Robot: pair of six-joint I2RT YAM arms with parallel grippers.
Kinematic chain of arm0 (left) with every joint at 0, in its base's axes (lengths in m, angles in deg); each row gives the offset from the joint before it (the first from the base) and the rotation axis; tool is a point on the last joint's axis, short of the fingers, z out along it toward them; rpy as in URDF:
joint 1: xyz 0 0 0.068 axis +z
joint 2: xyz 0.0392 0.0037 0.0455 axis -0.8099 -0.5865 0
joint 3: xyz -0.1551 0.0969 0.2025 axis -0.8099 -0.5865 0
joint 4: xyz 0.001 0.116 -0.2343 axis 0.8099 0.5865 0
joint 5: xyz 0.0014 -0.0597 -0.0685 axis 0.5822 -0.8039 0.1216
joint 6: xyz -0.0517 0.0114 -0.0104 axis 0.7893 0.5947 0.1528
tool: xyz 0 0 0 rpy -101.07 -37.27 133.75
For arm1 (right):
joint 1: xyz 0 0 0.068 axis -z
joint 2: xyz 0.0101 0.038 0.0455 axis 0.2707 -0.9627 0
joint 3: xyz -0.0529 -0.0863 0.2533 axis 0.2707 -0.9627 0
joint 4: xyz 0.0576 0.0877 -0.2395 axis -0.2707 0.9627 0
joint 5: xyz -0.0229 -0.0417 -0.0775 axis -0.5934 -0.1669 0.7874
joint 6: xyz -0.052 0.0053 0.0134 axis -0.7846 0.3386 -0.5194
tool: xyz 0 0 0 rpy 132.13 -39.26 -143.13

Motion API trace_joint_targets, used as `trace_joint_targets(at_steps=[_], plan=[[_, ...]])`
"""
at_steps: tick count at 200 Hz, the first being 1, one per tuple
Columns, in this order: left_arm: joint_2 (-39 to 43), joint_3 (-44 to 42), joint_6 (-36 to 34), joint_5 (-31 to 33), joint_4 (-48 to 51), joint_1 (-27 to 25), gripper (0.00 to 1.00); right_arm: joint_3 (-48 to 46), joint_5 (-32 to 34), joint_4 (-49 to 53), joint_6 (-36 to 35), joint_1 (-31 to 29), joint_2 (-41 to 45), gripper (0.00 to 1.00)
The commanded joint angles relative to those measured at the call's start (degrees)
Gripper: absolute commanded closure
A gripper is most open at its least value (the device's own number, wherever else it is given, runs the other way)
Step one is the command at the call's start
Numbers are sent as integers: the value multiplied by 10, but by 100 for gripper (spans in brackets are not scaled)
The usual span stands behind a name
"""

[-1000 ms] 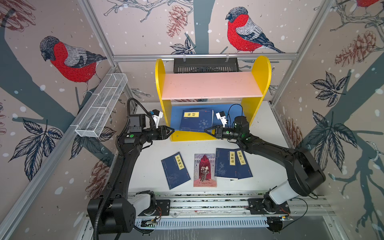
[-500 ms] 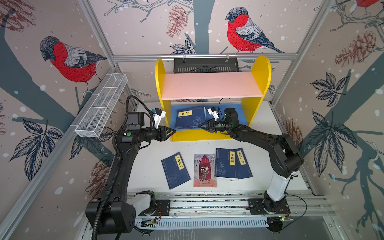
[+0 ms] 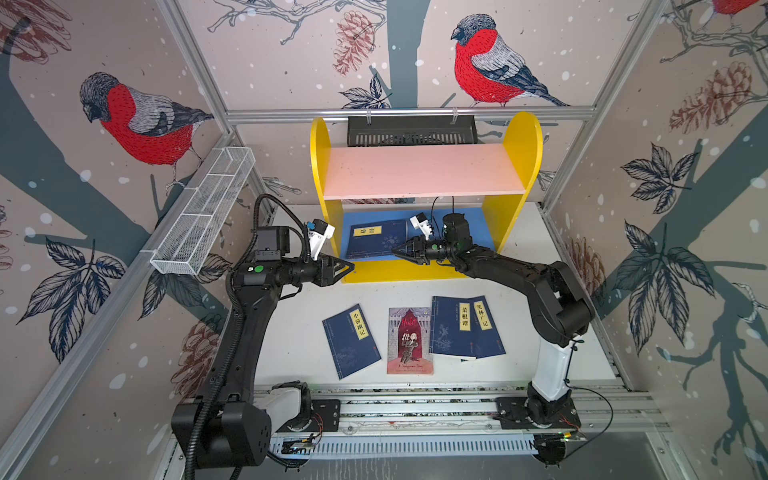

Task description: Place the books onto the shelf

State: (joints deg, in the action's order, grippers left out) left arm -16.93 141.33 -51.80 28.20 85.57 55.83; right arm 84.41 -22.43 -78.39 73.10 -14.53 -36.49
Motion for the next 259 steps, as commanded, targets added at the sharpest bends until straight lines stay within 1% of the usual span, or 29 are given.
trace_joint_targets(at_steps=[1,21,63,81,106,119,136,153,171,228,259], plan=[[0,-4,-7,-21,2,1,55,7,11,23,-19,-1,-1,55],[1,-7,-6,-20,0,1,54,10,36,56,-32,-1,4,50],[0,-6,0,-7,-1,1,53,9,95,128,-65,-1,28,42],[0,-7,2,-2,-1,1,52,17,148,192,-88,-1,38,38],[1,-8,6,2,-2,0,48,10,187,215,-101,1,59,37],[1,-8,6,3,-2,1,48,6,209,225,-106,1,70,37],[1,-8,8,3,-2,0,47,10,255,253,-119,1,83,37],[1,-9,10,3,-4,1,47,7,282,258,-126,1,94,37],[2,-12,16,9,-7,0,47,16,286,262,-130,1,93,37],[7,-29,34,52,-16,0,48,62,266,260,-130,-4,51,39],[9,-50,72,111,-39,0,50,85,258,260,-127,-10,28,41]])
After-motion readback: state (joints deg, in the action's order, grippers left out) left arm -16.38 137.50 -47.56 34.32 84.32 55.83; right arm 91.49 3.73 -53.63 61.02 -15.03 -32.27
